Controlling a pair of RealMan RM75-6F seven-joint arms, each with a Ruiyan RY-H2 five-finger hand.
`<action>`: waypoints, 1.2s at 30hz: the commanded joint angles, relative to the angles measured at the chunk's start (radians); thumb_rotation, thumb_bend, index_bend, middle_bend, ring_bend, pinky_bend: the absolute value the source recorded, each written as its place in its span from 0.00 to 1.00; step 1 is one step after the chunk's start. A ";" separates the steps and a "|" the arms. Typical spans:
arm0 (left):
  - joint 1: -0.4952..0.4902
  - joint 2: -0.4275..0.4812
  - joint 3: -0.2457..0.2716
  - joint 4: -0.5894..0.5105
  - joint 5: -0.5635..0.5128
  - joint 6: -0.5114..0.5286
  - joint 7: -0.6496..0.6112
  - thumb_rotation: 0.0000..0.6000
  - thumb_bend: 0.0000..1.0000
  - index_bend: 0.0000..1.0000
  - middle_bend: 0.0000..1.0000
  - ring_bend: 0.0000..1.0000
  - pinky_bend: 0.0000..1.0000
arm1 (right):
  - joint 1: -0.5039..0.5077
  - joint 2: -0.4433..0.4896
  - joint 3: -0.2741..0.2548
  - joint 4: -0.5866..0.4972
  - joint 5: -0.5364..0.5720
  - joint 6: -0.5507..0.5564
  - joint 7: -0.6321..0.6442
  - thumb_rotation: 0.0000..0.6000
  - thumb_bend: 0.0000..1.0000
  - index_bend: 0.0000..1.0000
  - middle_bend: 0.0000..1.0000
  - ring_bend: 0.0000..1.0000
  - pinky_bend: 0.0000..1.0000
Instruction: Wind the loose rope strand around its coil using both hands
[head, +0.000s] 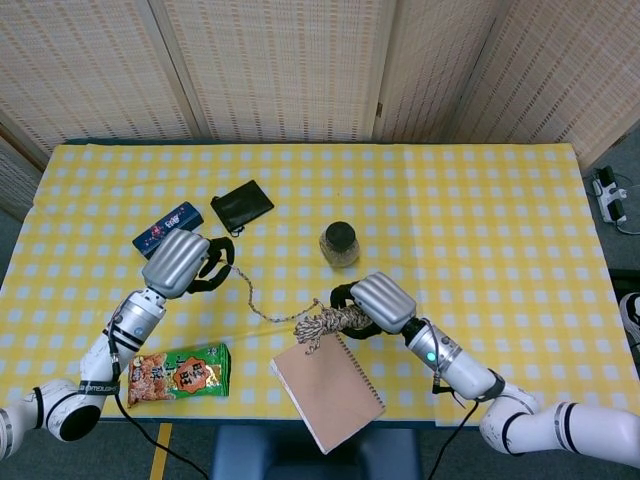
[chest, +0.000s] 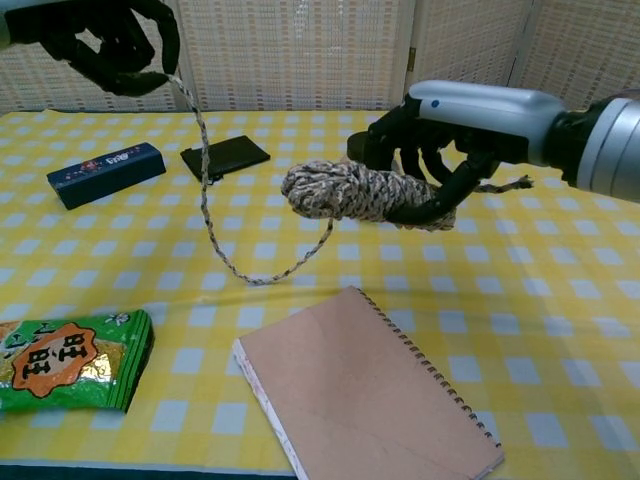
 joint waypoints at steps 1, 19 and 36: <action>-0.034 0.016 -0.025 -0.051 -0.031 -0.017 0.042 1.00 0.59 0.70 0.91 0.85 0.78 | 0.044 -0.064 0.036 -0.013 0.105 -0.047 -0.084 1.00 0.60 0.85 0.74 0.80 0.72; -0.105 -0.050 -0.006 -0.178 -0.057 0.012 0.127 1.00 0.59 0.70 0.91 0.85 0.78 | 0.121 -0.374 0.164 0.115 0.475 0.019 -0.103 1.00 0.65 0.88 0.77 0.82 0.76; 0.029 -0.008 0.129 -0.151 0.166 0.138 -0.077 1.00 0.59 0.70 0.91 0.83 0.78 | 0.052 -0.620 0.342 0.284 0.432 0.236 0.205 1.00 0.67 0.90 0.78 0.82 0.76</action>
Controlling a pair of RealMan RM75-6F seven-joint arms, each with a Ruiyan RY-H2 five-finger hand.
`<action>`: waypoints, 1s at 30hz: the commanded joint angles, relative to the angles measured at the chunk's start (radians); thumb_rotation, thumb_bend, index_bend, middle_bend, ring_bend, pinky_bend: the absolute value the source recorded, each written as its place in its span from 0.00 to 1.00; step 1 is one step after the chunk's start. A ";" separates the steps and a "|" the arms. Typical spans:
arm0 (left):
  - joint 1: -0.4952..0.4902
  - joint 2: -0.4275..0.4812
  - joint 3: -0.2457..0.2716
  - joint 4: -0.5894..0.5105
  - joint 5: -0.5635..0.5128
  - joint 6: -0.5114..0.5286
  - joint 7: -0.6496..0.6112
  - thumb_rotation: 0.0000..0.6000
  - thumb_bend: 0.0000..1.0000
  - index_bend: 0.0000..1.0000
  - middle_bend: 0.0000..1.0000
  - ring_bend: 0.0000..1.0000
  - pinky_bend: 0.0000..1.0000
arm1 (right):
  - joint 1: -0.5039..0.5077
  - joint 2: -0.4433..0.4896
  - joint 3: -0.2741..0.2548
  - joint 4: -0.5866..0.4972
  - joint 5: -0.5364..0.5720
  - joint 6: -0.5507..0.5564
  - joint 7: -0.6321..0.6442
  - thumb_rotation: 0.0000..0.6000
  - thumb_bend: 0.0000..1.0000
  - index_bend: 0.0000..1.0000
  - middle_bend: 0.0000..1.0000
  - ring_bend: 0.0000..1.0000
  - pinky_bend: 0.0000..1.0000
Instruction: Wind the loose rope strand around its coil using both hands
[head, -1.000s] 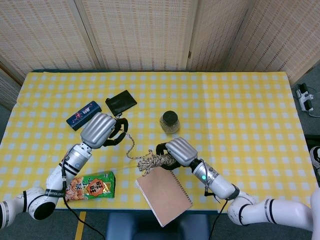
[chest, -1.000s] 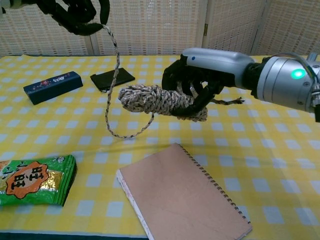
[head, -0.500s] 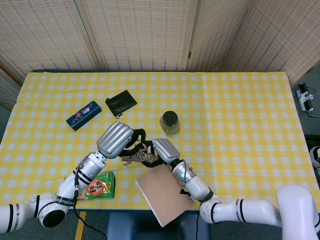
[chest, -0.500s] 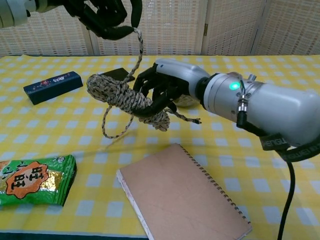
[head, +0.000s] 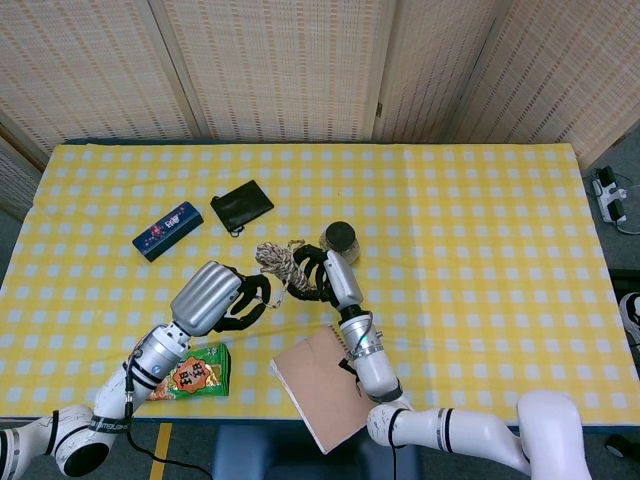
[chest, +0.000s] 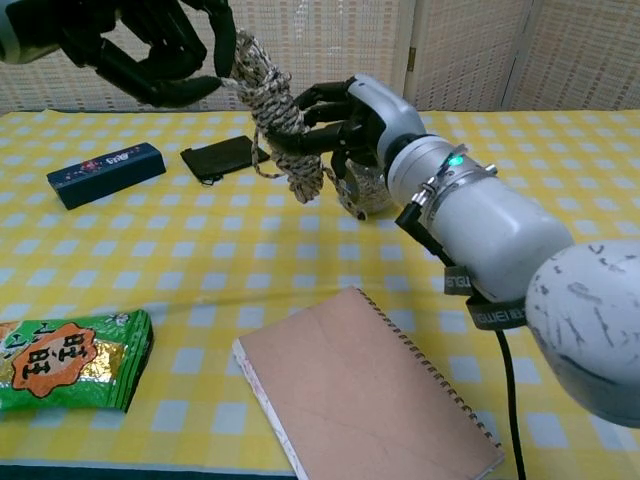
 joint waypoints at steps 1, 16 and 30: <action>0.033 0.019 0.037 0.023 0.044 0.026 -0.037 1.00 0.59 0.70 0.91 0.83 0.78 | -0.016 -0.029 0.043 0.017 -0.005 0.015 0.062 1.00 0.67 0.90 0.78 0.82 0.76; 0.105 0.008 0.085 0.240 -0.054 0.000 -0.116 1.00 0.59 0.70 0.91 0.83 0.78 | -0.110 0.147 0.080 -0.150 -0.036 -0.079 0.202 1.00 0.67 0.91 0.78 0.82 0.76; 0.097 -0.074 0.069 0.478 -0.220 -0.141 -0.142 1.00 0.59 0.70 0.91 0.83 0.78 | -0.159 0.252 0.071 -0.191 -0.160 -0.138 0.417 1.00 0.67 0.91 0.78 0.82 0.76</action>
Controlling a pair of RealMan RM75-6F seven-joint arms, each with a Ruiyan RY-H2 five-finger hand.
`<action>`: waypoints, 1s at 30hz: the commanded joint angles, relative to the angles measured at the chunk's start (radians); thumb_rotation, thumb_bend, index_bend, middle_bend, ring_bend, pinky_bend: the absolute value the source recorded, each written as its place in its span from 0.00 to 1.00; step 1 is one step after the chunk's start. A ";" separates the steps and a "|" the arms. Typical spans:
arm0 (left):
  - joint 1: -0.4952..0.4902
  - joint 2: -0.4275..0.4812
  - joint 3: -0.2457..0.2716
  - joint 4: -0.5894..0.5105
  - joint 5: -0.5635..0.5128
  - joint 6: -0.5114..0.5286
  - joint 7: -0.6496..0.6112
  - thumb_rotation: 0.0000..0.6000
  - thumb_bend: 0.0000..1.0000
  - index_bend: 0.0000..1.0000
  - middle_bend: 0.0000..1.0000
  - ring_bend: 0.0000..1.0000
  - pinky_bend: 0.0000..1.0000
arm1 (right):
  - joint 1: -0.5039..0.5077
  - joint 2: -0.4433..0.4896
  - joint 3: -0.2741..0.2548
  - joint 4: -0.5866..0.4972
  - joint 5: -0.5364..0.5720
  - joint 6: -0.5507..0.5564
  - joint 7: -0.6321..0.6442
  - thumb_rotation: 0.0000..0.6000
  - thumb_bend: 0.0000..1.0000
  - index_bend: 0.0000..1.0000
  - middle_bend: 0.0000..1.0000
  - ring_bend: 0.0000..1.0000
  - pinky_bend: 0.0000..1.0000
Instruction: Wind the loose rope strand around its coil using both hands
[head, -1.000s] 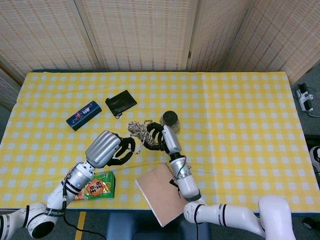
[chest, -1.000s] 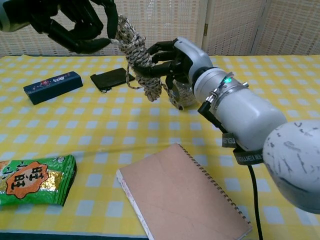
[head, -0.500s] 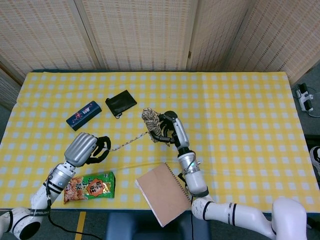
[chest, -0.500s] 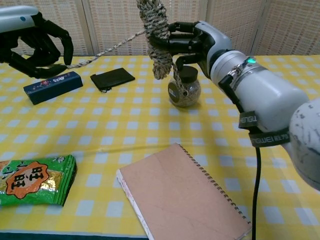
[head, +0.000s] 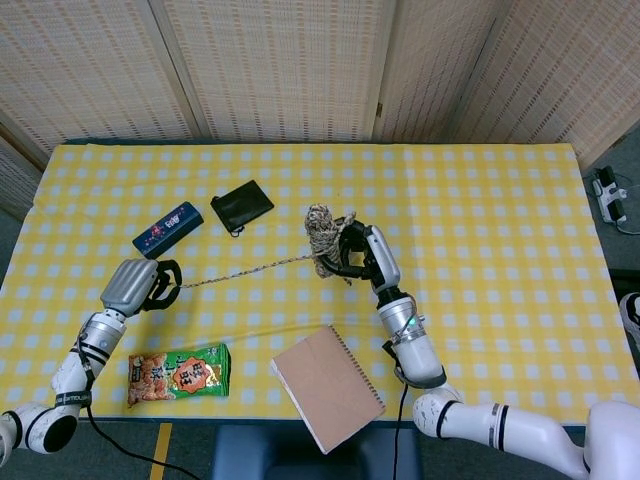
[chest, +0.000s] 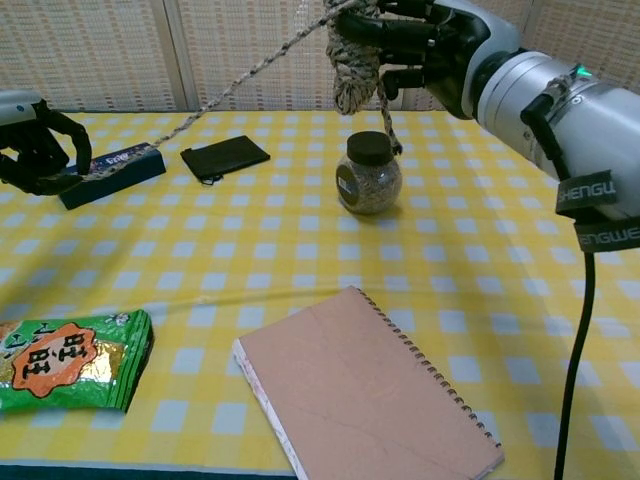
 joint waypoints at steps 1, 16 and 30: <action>-0.008 -0.024 -0.008 0.047 -0.047 -0.038 0.024 1.00 0.59 0.70 0.91 0.83 0.78 | -0.012 0.026 -0.014 -0.003 -0.041 -0.020 0.057 1.00 0.67 0.91 0.78 0.83 0.76; -0.049 -0.057 -0.045 0.145 -0.146 -0.107 0.142 1.00 0.59 0.70 0.91 0.83 0.78 | -0.024 0.128 -0.103 -0.008 -0.210 -0.057 0.189 1.00 0.67 0.91 0.78 0.84 0.77; -0.135 0.011 -0.093 -0.024 -0.059 -0.030 0.369 1.00 0.59 0.70 0.91 0.83 0.78 | 0.041 0.214 -0.218 -0.044 -0.307 -0.137 0.090 1.00 0.67 0.91 0.78 0.83 0.77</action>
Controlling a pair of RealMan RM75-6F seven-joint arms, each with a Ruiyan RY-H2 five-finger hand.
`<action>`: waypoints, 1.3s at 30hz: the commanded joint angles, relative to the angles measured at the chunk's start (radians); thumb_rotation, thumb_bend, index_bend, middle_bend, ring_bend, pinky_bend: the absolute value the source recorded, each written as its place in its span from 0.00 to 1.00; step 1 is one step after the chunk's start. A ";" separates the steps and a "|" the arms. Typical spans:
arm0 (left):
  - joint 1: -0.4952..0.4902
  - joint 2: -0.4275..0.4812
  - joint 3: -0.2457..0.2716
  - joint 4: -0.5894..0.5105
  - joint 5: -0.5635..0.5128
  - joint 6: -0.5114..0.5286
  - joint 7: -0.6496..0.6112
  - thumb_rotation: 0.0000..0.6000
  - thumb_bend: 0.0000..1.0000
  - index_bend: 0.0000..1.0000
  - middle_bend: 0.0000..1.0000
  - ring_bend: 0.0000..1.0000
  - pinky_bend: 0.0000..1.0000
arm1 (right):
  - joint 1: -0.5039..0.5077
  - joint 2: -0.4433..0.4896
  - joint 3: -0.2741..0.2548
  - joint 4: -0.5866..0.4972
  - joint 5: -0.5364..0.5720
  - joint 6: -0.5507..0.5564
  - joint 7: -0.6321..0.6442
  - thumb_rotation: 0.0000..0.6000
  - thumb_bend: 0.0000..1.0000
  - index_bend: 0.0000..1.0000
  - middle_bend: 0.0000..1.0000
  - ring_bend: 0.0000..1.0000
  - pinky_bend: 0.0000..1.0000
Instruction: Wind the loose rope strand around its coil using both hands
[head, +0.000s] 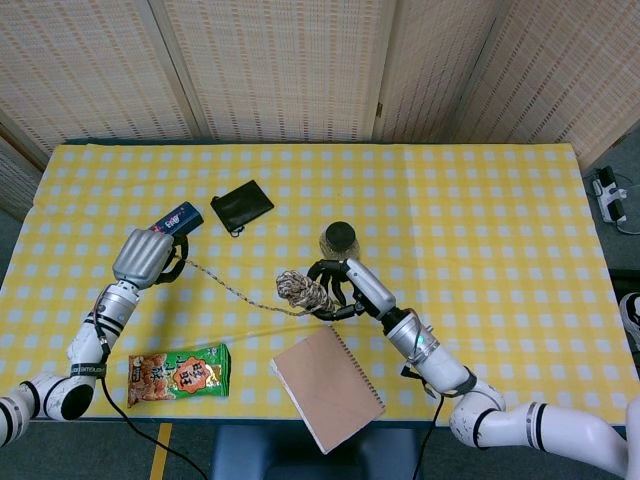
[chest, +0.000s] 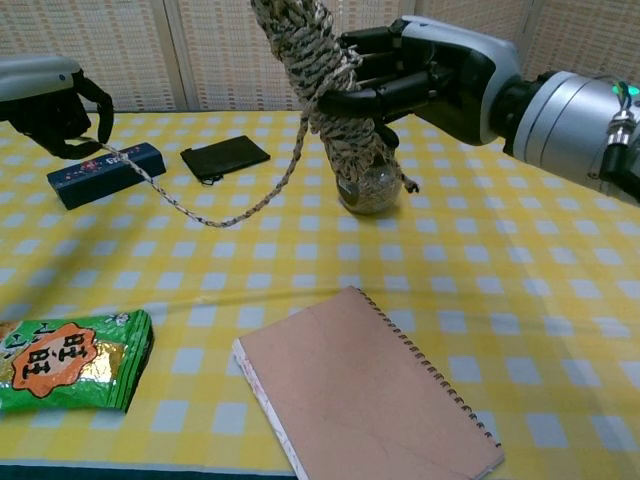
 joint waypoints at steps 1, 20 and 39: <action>-0.030 0.018 -0.021 -0.061 0.025 0.026 0.054 1.00 0.59 0.70 0.91 0.83 0.78 | 0.021 0.002 -0.018 -0.011 0.022 -0.028 -0.041 1.00 0.67 0.92 0.79 0.83 0.77; -0.152 -0.013 -0.100 -0.315 0.064 0.070 0.187 1.00 0.59 0.70 0.91 0.83 0.78 | 0.129 -0.132 -0.050 -0.001 0.343 -0.086 -0.412 1.00 0.67 0.93 0.79 0.84 0.78; -0.081 0.037 -0.051 -0.439 0.197 0.127 -0.086 1.00 0.59 0.70 0.91 0.83 0.78 | 0.129 -0.349 0.070 0.125 0.585 0.149 -0.504 1.00 0.67 0.95 0.81 0.87 0.81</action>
